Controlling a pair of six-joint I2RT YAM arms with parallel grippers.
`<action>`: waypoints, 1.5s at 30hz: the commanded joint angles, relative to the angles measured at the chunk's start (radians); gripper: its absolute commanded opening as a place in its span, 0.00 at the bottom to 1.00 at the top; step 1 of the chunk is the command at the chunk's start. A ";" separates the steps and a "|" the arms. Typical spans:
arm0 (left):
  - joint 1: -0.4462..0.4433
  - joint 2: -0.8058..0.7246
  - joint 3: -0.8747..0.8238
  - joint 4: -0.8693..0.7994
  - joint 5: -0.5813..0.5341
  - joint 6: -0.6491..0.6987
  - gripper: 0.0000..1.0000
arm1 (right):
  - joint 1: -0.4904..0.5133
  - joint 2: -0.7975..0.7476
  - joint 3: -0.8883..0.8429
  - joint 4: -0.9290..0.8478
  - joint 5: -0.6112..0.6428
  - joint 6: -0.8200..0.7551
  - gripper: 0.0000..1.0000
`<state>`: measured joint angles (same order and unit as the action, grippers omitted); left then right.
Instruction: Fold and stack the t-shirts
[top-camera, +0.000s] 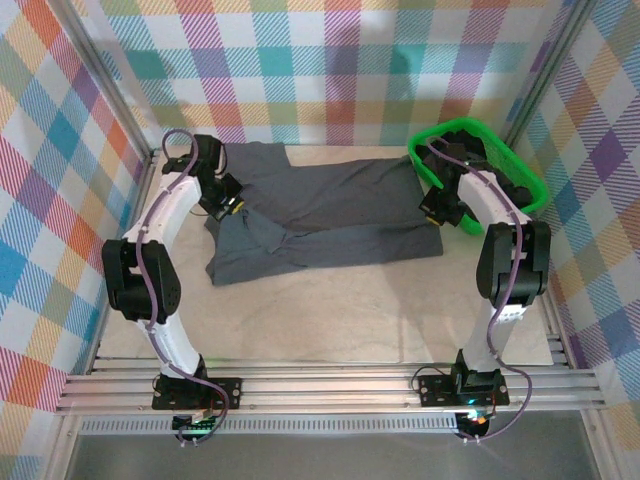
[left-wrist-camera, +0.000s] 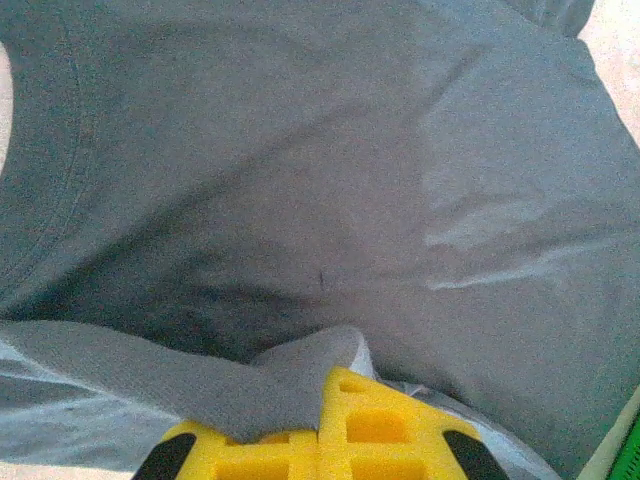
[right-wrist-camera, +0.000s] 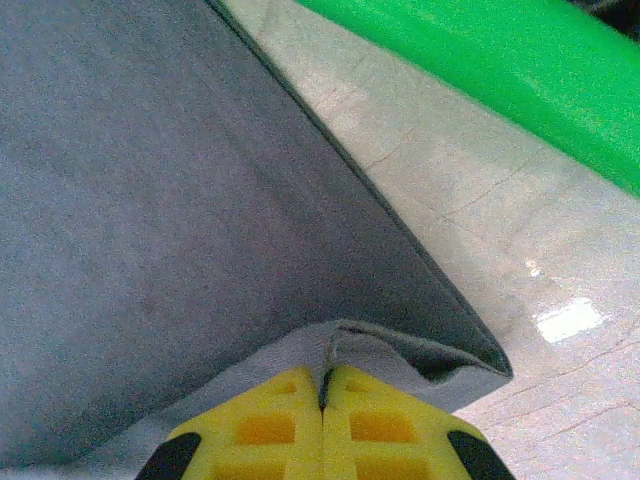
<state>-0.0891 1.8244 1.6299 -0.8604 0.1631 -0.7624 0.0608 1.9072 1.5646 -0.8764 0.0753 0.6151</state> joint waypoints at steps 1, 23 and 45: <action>0.017 0.023 0.043 -0.008 -0.016 0.028 0.00 | 0.008 0.026 0.045 -0.022 0.000 -0.008 0.00; 0.038 -0.001 -0.008 -0.095 -0.140 0.067 0.63 | 0.008 0.031 0.123 -0.089 -0.025 -0.092 0.46; 0.045 -0.310 -0.718 0.129 -0.163 -0.166 0.61 | -0.041 -0.140 -0.405 0.138 -0.138 -0.052 0.53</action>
<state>-0.0620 1.4952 0.9257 -0.7906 0.0544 -0.9451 0.0250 1.7412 1.1629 -0.7601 -0.0532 0.5495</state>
